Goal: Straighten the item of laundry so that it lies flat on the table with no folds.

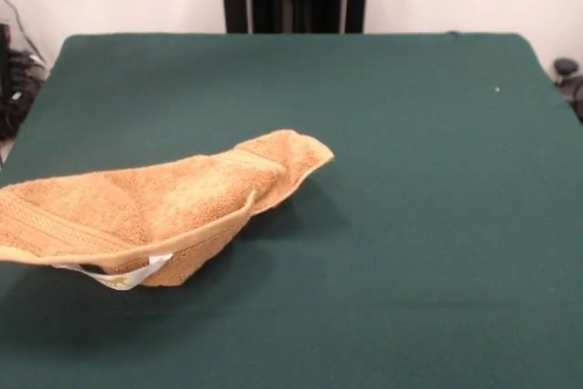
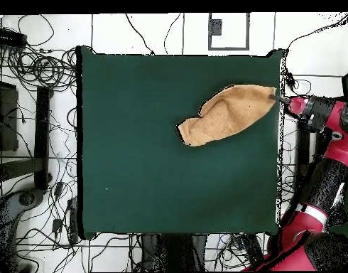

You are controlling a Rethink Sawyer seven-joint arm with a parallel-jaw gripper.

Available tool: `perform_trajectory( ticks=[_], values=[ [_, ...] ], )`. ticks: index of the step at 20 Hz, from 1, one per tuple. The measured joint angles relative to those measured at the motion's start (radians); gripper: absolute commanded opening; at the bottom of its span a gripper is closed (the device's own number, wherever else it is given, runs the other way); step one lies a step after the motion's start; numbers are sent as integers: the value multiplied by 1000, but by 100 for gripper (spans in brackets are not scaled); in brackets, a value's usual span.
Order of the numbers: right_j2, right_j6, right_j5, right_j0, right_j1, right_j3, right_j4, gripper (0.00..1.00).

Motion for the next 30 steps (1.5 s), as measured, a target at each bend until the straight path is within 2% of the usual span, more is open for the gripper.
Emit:
perform_trajectory(
  ticks=[11, 22, 30],
  values=[
    [26, 0, 45, 0, 8, -15, 96, 0],
    [18, 0, 45, 0, 5, -15, 110, 0],
    [3, 0, 45, -8, -4, 7, 152, 0]
  ],
)
